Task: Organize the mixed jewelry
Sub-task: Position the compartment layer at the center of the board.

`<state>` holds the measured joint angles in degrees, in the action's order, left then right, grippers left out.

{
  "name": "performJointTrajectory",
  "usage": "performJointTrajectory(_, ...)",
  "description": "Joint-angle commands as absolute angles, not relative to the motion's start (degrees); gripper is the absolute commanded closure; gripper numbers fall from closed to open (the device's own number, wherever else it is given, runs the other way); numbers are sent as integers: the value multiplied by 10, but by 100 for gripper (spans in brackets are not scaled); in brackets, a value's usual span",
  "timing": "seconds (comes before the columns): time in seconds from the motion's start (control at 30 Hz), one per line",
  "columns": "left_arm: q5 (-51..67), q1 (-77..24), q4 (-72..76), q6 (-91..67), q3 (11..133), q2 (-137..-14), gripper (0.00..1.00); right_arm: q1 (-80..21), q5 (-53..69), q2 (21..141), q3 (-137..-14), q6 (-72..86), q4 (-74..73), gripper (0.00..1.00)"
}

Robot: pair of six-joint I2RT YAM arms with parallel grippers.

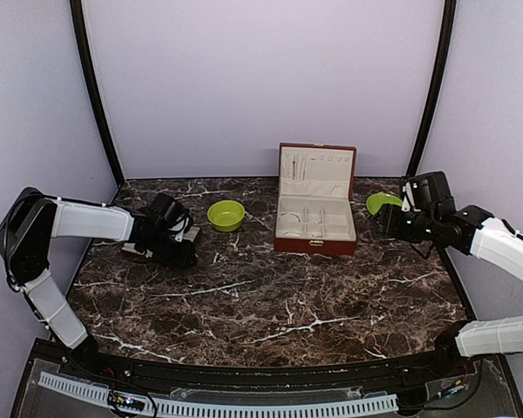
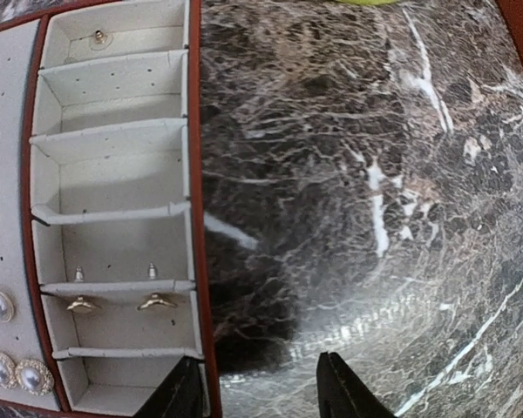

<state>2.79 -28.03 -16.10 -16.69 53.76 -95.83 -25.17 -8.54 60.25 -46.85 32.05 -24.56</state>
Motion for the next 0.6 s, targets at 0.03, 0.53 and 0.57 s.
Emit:
performJointTrajectory(0.03, 46, -333, -165, -181, 549, -976, 53, -253, -103, 589, -459, 323, -246, 35)
performJointTrajectory(0.53, 10, -540, -107, -332, 566, -1013, 53, -253, -106, 591, -461, 326, -247, 34)
performJointTrajectory(0.57, 9, -551, -99, -344, 568, -1014, 53, -254, -107, 591, -462, 325, -249, 34)
